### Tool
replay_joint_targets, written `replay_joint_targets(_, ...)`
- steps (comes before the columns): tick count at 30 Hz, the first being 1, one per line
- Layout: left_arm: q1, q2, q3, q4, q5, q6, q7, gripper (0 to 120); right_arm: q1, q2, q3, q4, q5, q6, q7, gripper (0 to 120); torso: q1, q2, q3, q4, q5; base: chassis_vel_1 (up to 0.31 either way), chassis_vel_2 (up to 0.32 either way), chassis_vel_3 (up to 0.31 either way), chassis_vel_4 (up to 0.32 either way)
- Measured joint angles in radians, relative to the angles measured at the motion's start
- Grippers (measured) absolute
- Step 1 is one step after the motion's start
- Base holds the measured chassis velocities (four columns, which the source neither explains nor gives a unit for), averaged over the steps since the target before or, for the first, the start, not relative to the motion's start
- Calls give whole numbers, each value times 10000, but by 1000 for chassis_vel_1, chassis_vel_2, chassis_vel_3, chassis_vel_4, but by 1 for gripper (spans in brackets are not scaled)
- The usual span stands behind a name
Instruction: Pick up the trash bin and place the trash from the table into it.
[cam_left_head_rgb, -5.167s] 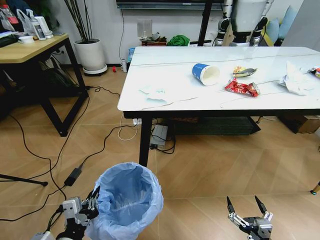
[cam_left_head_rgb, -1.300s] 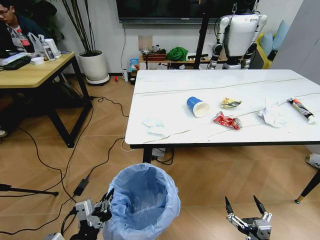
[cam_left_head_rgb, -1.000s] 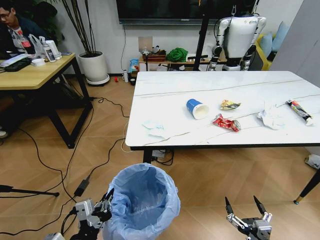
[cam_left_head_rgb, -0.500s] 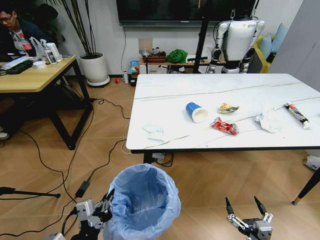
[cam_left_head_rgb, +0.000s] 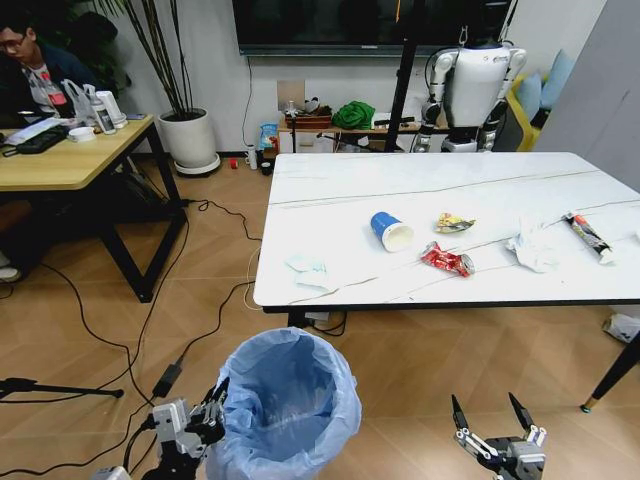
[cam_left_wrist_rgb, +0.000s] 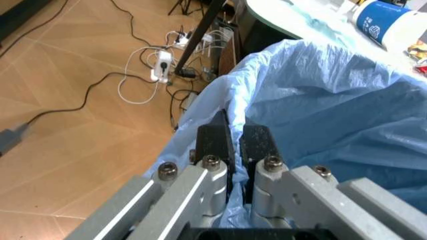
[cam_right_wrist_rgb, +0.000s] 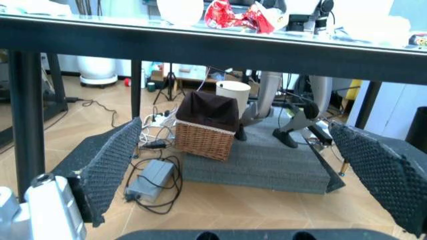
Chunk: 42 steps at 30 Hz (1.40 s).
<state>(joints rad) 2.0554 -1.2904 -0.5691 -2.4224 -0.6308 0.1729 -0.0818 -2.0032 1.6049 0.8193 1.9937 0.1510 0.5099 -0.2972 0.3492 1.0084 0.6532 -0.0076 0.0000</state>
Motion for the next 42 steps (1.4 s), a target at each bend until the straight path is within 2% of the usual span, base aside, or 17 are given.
replay_joint_targets(10, -71, -22, 5, 2, 93, -322, -361, 0, 39, -3, -17, -18, 2, -32, 2, 100, 134, 312, 180, 0, 0, 0, 0, 0, 0)
replay_joint_targets(17, -100, -7, -26, -44, 342, -345, -523, 0, 62, 12, -43, -66, -13, -66, 5, 100, 137, 321, 188, 0, 0, 0, 0, 0, 0)
replay_joint_targets(25, -368, -91, -496, 137, 1066, -110, 522, 0, 39, 22, -66, -76, -52, -76, 7, 100, 121, 284, 167, 0, -1, 0, 0, 0, 0)
replay_joint_targets(42, -542, -138, -554, 289, 655, -23, 1208, 0, -160, -60, -18, 77, -103, -112, 12, 100, 97, 232, 137, -1, 1, 0, 0, 0, 0)
